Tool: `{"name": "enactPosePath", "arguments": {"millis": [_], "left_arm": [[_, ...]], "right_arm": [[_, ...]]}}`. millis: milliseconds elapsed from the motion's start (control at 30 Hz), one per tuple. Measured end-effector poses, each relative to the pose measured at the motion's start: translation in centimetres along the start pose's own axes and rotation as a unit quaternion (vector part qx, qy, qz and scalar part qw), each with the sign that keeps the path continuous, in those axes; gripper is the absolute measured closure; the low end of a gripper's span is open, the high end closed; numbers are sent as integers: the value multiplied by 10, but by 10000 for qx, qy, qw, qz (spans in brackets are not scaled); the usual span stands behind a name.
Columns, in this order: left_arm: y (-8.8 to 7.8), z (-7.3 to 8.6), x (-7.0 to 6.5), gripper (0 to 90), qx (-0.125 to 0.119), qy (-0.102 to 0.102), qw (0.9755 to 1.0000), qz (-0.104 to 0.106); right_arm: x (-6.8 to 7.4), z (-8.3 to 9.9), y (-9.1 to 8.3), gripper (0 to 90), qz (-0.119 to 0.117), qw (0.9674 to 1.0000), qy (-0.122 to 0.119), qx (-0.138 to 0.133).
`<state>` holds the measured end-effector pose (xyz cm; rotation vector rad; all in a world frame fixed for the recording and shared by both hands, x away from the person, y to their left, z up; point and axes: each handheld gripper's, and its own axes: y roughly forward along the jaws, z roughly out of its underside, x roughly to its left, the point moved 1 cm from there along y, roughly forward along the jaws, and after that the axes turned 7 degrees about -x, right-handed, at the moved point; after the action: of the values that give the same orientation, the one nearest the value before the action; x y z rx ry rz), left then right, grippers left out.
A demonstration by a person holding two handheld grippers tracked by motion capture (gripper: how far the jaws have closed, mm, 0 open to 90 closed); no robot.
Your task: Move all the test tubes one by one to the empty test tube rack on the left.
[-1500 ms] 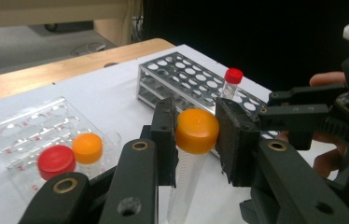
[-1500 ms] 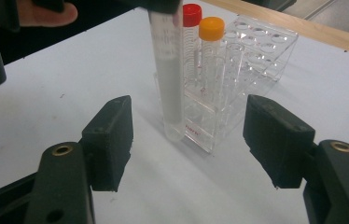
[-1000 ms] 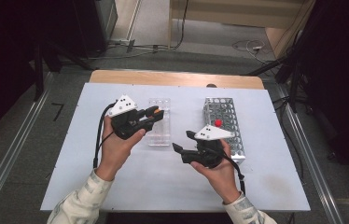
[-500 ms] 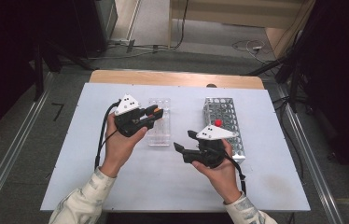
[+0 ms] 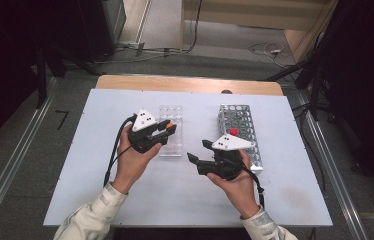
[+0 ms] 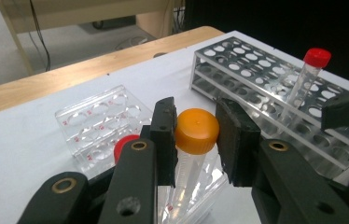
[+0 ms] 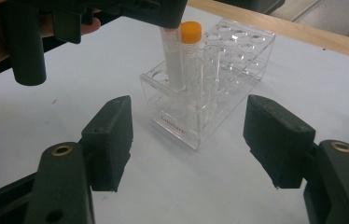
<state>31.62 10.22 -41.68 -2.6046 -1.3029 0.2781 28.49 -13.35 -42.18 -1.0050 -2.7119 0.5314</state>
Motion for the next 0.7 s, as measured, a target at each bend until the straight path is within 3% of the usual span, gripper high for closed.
{"name": "enactPosePath", "arguments": {"millis": [433, 700], "left_arm": [[-3, -1, -3, 625, -9, -28, 10000, 24], [-6, -4, -7, 455, -40, -199, 9998, 76]], "right_arm": [[1, 0, 0, 318, 1, 10000, -10, -1], [-1, 0, -2, 290, 17, 10000, 0, -20]]}}
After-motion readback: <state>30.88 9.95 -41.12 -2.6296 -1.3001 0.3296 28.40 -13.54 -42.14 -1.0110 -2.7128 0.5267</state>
